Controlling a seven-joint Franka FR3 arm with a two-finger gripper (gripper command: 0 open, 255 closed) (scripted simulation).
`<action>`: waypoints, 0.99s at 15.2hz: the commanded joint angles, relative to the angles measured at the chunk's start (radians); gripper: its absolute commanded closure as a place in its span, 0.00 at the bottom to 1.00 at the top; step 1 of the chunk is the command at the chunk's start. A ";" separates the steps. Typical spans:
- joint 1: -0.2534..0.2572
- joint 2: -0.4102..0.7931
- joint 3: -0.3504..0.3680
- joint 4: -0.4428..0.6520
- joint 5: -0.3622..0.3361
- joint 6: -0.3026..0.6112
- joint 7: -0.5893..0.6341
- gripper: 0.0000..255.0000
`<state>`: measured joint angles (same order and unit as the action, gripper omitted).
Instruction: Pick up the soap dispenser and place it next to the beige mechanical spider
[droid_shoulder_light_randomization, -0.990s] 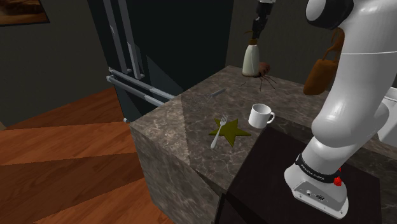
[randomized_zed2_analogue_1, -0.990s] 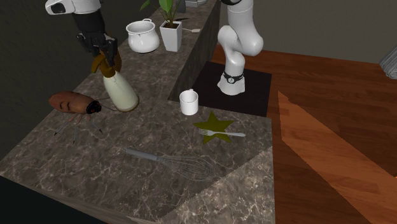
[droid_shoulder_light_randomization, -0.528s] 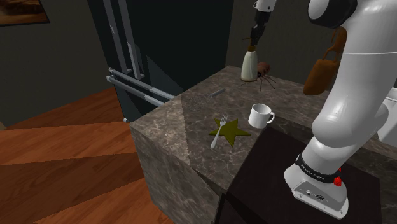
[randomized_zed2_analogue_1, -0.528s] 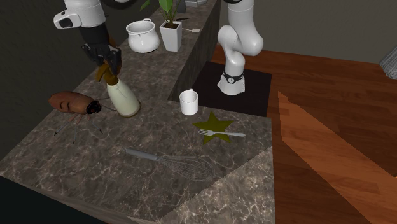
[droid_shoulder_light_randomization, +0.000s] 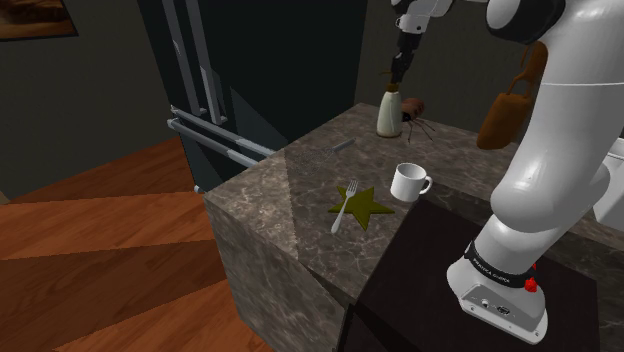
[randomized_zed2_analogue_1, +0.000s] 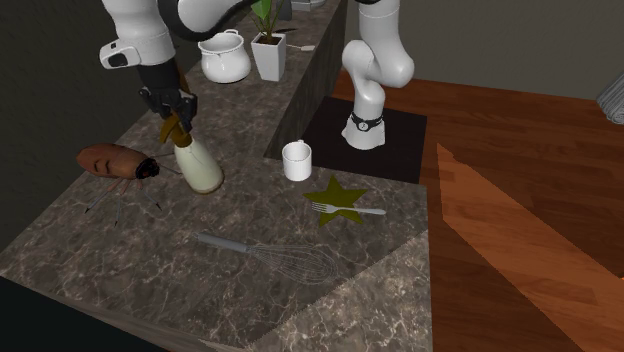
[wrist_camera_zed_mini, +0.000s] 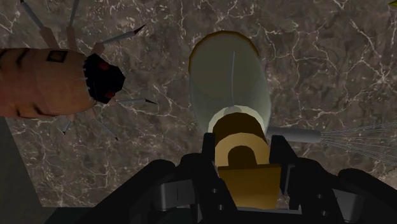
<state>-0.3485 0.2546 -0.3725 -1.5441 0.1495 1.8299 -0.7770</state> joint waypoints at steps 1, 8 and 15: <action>0.001 0.002 0.001 -0.023 0.002 0.026 -0.003 1.00; 0.003 0.011 0.004 -0.105 0.009 0.116 -0.012 1.00; 0.003 0.027 0.007 -0.160 0.019 0.186 -0.021 1.00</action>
<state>-0.3449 0.2796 -0.3657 -1.7029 0.1668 2.0110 -0.7974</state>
